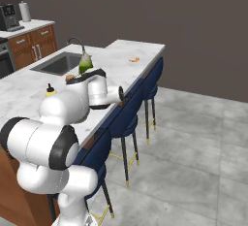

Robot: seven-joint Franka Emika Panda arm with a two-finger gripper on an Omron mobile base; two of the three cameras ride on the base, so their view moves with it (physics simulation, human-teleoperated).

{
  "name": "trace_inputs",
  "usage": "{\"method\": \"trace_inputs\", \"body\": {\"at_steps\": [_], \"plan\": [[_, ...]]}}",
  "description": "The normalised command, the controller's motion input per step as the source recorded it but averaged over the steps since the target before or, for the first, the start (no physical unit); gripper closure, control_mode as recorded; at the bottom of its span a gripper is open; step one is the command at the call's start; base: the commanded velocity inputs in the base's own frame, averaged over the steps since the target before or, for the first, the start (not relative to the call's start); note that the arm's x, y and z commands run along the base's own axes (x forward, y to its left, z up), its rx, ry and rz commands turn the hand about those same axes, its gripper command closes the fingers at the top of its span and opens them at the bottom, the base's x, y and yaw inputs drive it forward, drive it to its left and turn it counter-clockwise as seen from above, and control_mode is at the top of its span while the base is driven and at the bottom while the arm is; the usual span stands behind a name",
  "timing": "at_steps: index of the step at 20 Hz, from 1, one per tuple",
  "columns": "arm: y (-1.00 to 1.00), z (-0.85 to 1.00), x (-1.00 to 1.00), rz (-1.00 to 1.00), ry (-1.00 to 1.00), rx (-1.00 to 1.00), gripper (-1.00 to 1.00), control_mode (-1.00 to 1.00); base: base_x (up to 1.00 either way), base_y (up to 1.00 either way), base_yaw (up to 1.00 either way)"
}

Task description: Move the mustard and oil and vinegar bottle from the cabinet to the dining counter.

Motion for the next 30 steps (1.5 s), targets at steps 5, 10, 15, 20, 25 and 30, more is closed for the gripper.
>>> {"method": "trace_inputs", "body": {"at_steps": [5,10,15,20,25,30], "plan": [[-0.06,-0.35,-0.01,0.00,0.00,0.00,-1.00,-1.00,0.00,0.00,0.00],[-0.01,-0.26,-0.03,0.00,0.00,0.00,-1.00,-1.00,0.00,0.00,0.00],[-0.11,-0.15,-0.08,0.00,0.00,0.00,-1.00,-1.00,0.00,0.00,0.00],[-0.25,-0.05,-0.13,0.00,0.00,0.00,-1.00,-1.00,0.00,0.00,0.00],[-0.23,0.01,-0.14,0.00,0.00,0.00,-1.00,-1.00,0.00,0.00,0.00],[-0.14,0.13,-0.20,0.00,0.00,0.00,-1.00,-1.00,0.00,0.00,0.00]]}}
